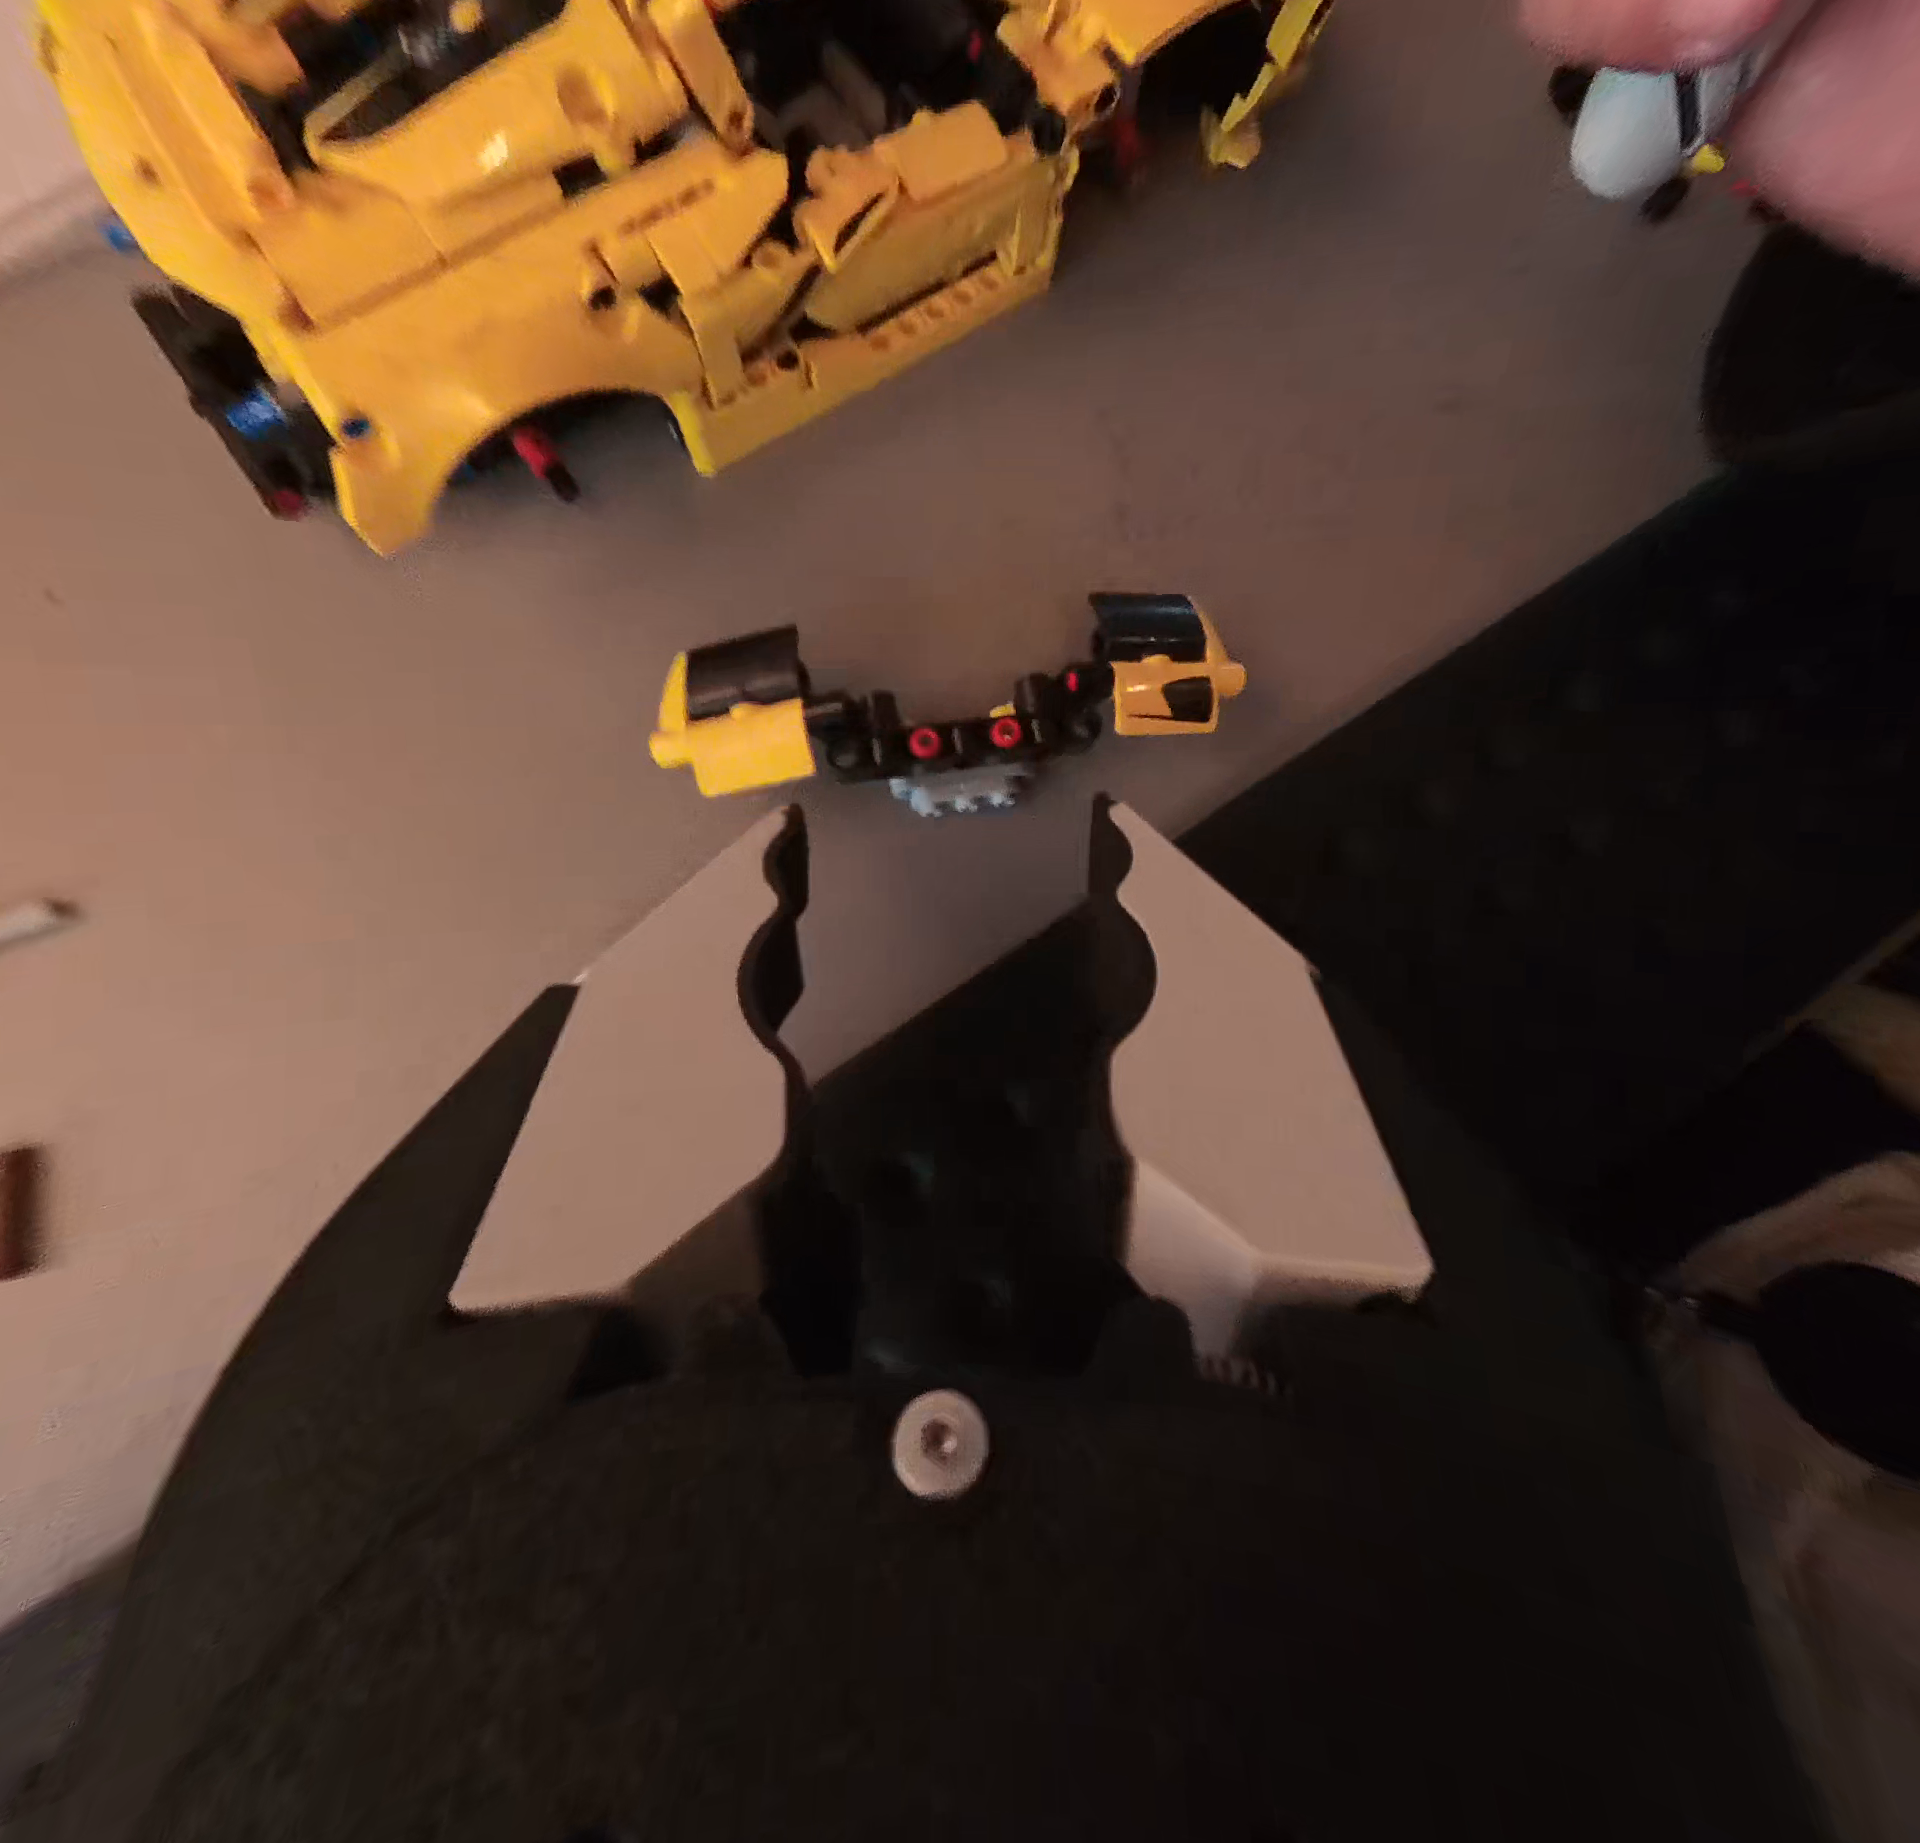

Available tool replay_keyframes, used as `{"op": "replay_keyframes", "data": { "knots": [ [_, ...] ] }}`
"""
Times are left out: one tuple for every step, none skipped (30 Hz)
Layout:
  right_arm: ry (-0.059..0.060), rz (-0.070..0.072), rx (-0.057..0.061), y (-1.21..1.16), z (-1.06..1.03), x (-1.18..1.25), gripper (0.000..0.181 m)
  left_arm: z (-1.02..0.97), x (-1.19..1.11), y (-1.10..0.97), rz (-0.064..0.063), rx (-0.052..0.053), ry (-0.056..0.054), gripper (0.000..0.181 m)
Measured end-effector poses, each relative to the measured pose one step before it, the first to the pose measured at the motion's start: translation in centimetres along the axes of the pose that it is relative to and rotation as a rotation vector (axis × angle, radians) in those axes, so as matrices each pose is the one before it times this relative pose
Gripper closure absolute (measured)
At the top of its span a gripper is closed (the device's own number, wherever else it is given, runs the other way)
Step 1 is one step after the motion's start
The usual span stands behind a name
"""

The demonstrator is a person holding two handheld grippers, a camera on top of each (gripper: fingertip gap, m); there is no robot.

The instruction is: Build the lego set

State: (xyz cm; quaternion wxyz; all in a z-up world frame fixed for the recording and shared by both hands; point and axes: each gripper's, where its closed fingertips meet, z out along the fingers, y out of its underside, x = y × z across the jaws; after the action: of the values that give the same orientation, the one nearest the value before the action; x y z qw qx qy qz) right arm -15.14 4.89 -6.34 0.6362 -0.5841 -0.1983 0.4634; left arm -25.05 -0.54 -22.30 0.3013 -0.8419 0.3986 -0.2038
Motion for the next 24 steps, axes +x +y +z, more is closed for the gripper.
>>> {"op": "replay_keyframes", "data": {
  "knots": [
    [-0.0039,0.0073,0.0020,-0.031,-0.021,-0.022,0.181,0.161,-0.042,0.371,-0.0326,-0.0126,-0.0032,0.127],
    [-0.0024,0.0064,0.0029,-0.040,-0.012,-0.007,0.181,0.180,-0.148,0.256,-0.0162,-0.0121,-0.0101,0.127],
    [-0.0022,0.0060,0.0031,-0.040,-0.003,-0.006,0.181,0.110,-0.108,0.047,-0.0059,-0.0077,-0.0079,0.127],
    [-0.0040,0.0062,0.0024,-0.038,-0.011,-0.045,0.181,0.100,0.048,-0.130,-0.0035,0.0000,0.0001,0.127],
    [-0.0038,0.0055,0.0015,-0.016,0.012,-0.043,0.181,0.168,0.172,-0.120,-0.0003,-0.0019,0.0042,0.127],
    [-0.0032,0.0052,0.0015,-0.020,0.003,-0.028,0.181,0.272,0.187,0.039,0.0063,-0.0128,0.0014,0.127],
    [-0.0037,0.0044,0.0013,-0.015,-0.009,-0.046,0.181,0.294,0.140,0.047,0.0112,-0.0152,-0.0045,0.127],
    [-0.0023,0.0031,0.0014,-0.037,-0.016,-0.028,0.181,0.255,0.071,-0.086,0.0122,-0.0079,-0.0084,0.127],
    [-0.0008,0.0020,0.0033,-0.068,-0.030,-0.006,0.181,0.208,0.059,-0.197,0.0081,-0.0017,-0.0041,0.127],
    [-0.0005,0.0022,0.0041,-0.086,-0.046,-0.002,0.181,0.231,0.004,-0.173,0.0036,-0.0039,-0.0006,0.127],
    [-0.0014,0.0037,0.0025,-0.054,-0.041,-0.010,0.181,0.210,-0.105,-0.093,0.0014,-0.0082,-0.0022,0.127],
    [-0.0013,0.0052,0.0016,-0.021,-0.015,0.010,0.181,0.176,-0.146,-0.074,-0.0012,-0.0063,-0.0009,0.124],
    [-0.0010,0.0063,0.0010,0.001,-0.014,0.031,0.181,0.115,-0.073,-0.064,-0.0031,-0.0027,0.0044,0.123],
    [-0.0018,0.0057,-0.0004,0.021,-0.006,0.012,0.181,0.055,0.048,-0.026,-0.0025,-0.0007,0.0115,0.123],
    [-0.0006,0.0046,-0.0008,0.009,-0.008,0.021,0.181,0.015,0.163,-0.003,0.0028,0.0004,0.0183,0.123],
    [-0.0002,0.0025,0.0006,-0.011,-0.004,0.008,0.181,-0.014,0.098,-0.005,0.0015,0.0014,0.0136,0.125],
    [-0.0008,0.0014,0.0010,-0.014,-0.007,-0.001,0.181,-0.009,-0.032,-0.025,-0.0019,0.0020,0.0057,0.126],
    [-0.0011,0.0025,0.0003,0.000,0.015,-0.005,0.181,0.008,-0.041,-0.008,0.0030,-0.0001,0.0034,0.128],
    [-0.0021,0.0027,-0.0011,0.040,0.032,-0.022,0.181,0.005,-0.073,-0.010,0.0057,0.0000,-0.0012,0.131],
    [-0.0013,0.0021,-0.0027,0.066,0.029,-0.011,0.181,0.030,-0.045,-0.017,0.0044,0.0009,0.0009,0.136],
    [-0.0002,0.0001,-0.0029,0.063,0.019,-0.001,0.181,0.052,0.073,-0.011,0.0004,-0.0002,0.0088,0.143],
    [0.0004,-0.0018,-0.0024,0.042,0.018,-0.002,0.181,0.052,0.102,-0.024,-0.0006,-0.0013,0.0106,0.144],
    [0.0009,-0.0014,-0.0017,0.023,0.007,0.010,0.181,0.035,0.145,0.007,0.0012,-0.0028,0.0135,0.152],
    [0.0004,-0.0003,-0.0010,0.010,0.004,0.024,0.181,0.029,0.108,-0.013,-0.0010,-0.0013,0.0111,0.157]
  ]
}}
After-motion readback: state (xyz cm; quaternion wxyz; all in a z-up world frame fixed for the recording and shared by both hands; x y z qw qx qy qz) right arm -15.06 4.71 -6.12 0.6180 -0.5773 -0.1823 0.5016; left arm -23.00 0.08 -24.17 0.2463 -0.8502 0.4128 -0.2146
